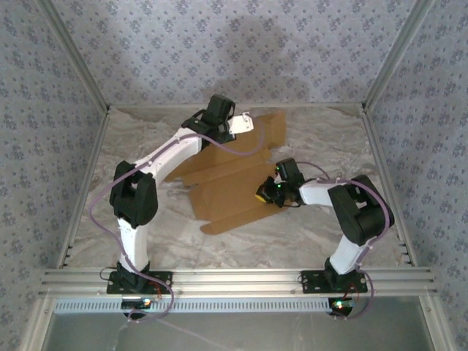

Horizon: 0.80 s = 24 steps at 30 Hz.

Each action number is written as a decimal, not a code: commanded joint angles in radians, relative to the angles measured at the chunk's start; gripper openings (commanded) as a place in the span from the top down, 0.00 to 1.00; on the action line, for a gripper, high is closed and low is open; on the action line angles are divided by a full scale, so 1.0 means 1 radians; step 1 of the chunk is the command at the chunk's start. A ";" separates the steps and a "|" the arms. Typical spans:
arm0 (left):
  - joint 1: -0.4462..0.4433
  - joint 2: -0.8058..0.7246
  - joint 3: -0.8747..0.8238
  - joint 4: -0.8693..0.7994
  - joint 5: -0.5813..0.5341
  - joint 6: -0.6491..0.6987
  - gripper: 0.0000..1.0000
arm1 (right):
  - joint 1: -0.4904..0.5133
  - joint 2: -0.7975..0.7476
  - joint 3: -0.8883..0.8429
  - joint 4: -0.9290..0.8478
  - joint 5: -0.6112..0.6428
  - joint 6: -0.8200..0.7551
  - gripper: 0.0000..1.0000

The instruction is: Fold the paper box

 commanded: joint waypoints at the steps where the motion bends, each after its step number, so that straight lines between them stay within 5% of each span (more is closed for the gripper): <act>1: -0.057 -0.082 -0.093 0.101 -0.029 0.070 1.00 | 0.018 0.053 -0.011 0.045 0.078 0.141 1.00; 14: -0.157 -0.165 -0.477 0.448 -0.209 0.174 1.00 | 0.034 0.088 -0.013 0.089 0.120 0.184 1.00; 24: -0.156 -0.097 -0.577 0.753 -0.299 0.265 1.00 | 0.029 0.081 0.000 0.118 0.063 0.177 1.00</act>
